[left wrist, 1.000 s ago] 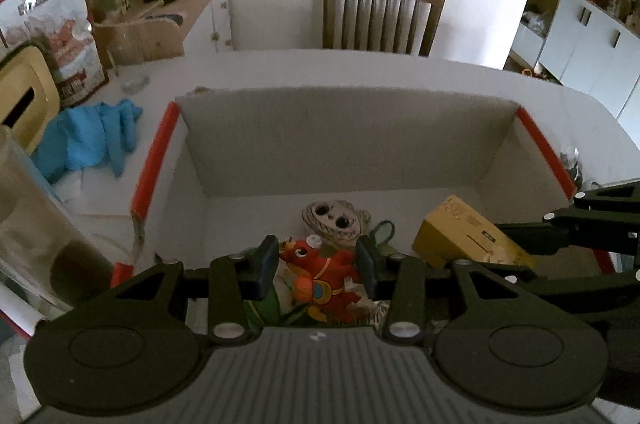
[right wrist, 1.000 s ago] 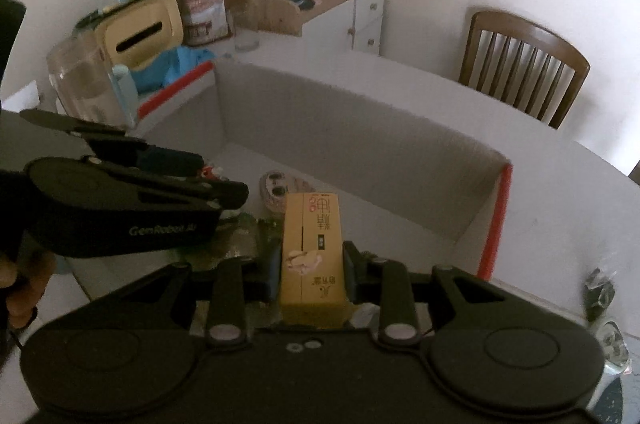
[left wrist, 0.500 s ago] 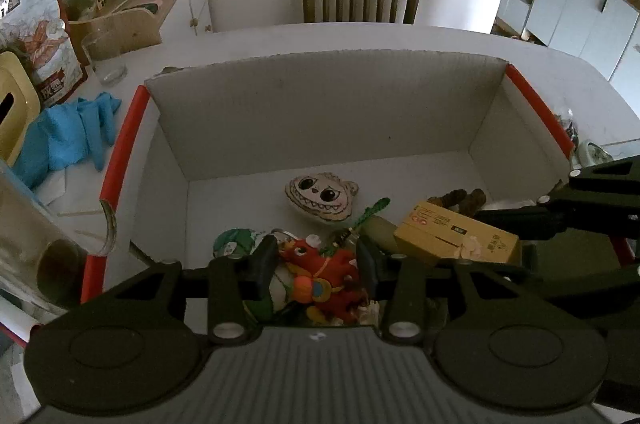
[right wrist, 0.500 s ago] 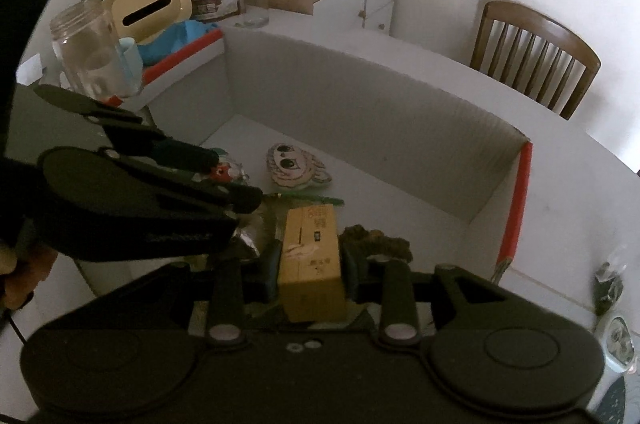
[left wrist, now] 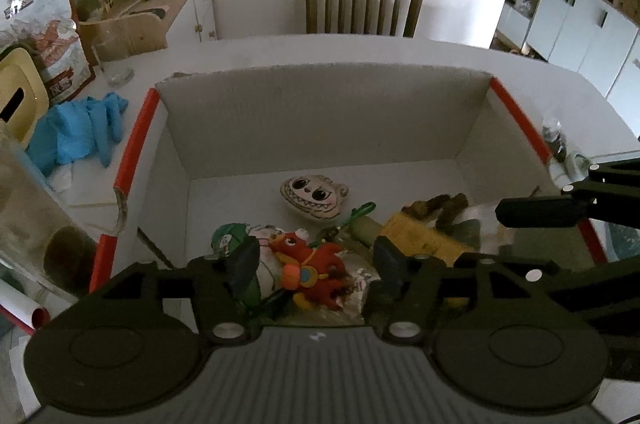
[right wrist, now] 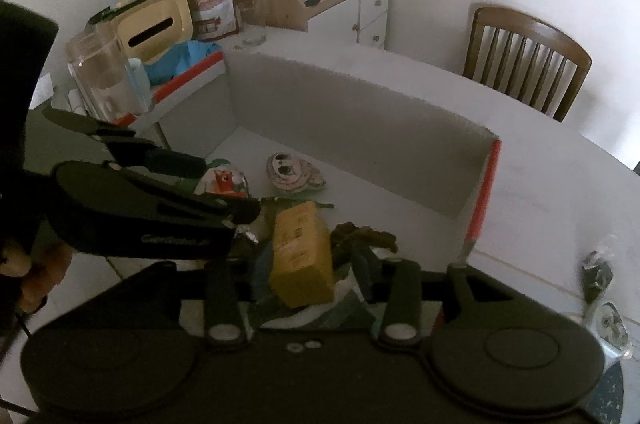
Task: Organize objects
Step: 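Open both grippers to drop the dragon plush and yellow box inside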
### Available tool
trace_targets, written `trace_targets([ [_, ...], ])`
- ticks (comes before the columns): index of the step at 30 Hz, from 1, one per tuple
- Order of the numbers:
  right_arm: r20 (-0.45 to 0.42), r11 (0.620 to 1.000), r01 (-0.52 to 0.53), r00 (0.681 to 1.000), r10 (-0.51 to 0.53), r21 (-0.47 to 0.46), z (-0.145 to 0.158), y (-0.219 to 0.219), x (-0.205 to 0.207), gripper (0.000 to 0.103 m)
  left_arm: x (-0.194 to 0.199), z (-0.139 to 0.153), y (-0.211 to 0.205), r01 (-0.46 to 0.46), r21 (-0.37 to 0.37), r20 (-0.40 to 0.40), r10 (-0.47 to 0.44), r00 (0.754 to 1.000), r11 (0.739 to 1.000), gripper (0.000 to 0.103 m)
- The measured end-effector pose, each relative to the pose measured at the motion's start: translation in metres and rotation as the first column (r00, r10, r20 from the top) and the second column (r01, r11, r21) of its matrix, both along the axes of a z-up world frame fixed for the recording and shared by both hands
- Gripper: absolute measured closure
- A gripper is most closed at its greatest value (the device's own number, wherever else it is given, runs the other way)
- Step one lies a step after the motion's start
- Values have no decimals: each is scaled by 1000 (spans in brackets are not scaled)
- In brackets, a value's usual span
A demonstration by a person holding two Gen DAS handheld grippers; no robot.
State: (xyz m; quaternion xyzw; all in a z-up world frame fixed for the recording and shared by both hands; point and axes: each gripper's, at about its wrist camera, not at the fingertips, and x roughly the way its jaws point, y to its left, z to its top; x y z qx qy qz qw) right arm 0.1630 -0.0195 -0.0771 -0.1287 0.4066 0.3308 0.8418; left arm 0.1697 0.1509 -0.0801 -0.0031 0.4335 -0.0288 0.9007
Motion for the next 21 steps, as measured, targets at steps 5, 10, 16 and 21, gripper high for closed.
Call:
trace_targets([
  [5,9,999,12,1000,-12,31,12,-14,-5,56,-9,13,-3,-3,-8,28,4,1000,1000,38],
  [10,16,998,26,1000,-27,64,24,-31,-9,55,-20,28,-10,8,-4,67,-8,998,1000,36],
  [16,44,992,31,998,-37,123,41,-56,-22,40,-33,45,-23,15,1,112,-15,994,1000,30],
  [21,61,987,36,997,-46,159,55,-80,-32,29,-43,59,-38,13,-10,149,-11,989,1000,20],
])
